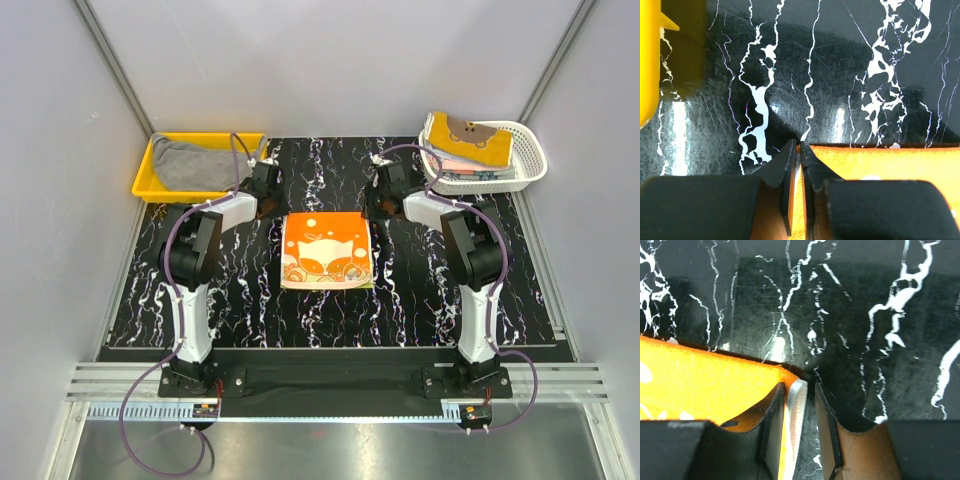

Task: Fold and stack the towels
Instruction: Fold the towel

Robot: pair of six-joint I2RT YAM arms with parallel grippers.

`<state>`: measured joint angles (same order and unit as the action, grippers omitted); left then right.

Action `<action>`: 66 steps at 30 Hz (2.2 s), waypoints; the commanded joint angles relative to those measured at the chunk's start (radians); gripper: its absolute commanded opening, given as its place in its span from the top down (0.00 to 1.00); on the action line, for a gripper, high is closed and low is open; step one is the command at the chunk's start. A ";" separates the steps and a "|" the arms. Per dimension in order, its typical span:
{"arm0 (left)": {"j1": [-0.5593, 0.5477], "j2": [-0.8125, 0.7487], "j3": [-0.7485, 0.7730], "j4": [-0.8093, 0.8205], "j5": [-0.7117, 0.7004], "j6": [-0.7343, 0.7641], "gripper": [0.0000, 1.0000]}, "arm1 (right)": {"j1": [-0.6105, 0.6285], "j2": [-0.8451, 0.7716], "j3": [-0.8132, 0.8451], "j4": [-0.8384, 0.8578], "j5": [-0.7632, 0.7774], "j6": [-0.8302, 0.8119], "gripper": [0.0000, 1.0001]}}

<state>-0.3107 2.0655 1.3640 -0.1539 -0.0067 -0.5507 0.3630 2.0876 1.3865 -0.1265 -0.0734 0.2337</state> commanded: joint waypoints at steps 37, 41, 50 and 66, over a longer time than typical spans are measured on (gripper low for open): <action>0.001 -0.278 -0.224 0.252 0.028 -0.012 1.00 | -0.024 -0.268 -0.147 0.102 -0.058 0.081 1.00; -0.001 -0.338 -0.273 0.263 0.048 -0.026 1.00 | -0.024 -0.316 -0.213 0.117 -0.078 0.101 1.00; -0.028 -0.492 -0.448 0.323 0.070 -0.074 1.00 | -0.024 -0.445 -0.385 0.174 -0.103 0.148 1.00; -0.102 -0.653 -0.569 0.134 0.010 -0.095 1.00 | 0.022 -0.702 -0.632 0.145 -0.135 0.202 1.00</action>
<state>-0.4030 1.4521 0.8009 0.0189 0.0410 -0.6415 0.3672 1.4509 0.7746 0.0086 -0.2035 0.4210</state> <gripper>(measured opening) 0.024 0.010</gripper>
